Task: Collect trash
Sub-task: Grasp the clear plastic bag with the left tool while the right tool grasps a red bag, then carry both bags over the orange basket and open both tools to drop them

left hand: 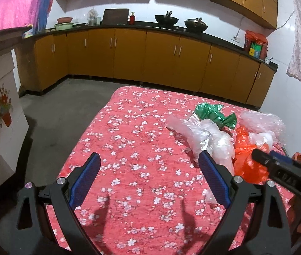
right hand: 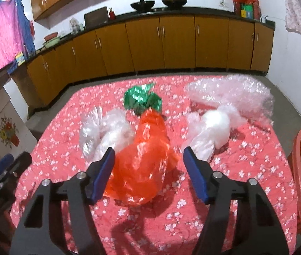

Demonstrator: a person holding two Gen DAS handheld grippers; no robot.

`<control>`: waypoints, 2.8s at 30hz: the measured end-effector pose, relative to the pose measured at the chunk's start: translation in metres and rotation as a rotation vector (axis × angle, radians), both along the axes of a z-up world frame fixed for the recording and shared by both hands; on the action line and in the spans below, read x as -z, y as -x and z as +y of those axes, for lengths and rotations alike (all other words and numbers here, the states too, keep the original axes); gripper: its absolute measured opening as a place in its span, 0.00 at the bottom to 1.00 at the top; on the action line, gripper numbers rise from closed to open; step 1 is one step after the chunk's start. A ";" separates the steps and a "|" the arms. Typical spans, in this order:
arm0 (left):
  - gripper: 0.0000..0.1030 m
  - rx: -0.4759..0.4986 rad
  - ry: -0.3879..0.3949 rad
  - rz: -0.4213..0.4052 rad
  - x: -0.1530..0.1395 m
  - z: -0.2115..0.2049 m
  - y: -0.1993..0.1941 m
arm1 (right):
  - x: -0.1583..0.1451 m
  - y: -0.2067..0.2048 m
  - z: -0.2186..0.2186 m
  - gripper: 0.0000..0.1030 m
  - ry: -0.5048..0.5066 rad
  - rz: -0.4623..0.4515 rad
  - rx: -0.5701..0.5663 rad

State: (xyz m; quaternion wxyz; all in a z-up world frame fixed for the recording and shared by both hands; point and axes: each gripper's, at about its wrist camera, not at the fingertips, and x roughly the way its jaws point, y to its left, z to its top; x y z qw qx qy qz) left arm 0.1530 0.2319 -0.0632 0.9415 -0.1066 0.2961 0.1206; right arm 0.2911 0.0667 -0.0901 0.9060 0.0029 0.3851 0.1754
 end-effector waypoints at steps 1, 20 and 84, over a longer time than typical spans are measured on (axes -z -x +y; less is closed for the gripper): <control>0.90 0.007 0.006 0.000 0.001 -0.001 -0.002 | 0.003 0.000 -0.001 0.51 -0.004 0.014 -0.010; 0.65 0.174 0.055 0.118 0.023 -0.073 -0.046 | -0.028 0.035 -0.065 0.11 -0.069 -0.079 -0.002; 0.06 0.629 0.096 -0.084 -0.063 -0.234 -0.017 | -0.077 0.096 -0.250 0.11 -0.100 -0.229 0.333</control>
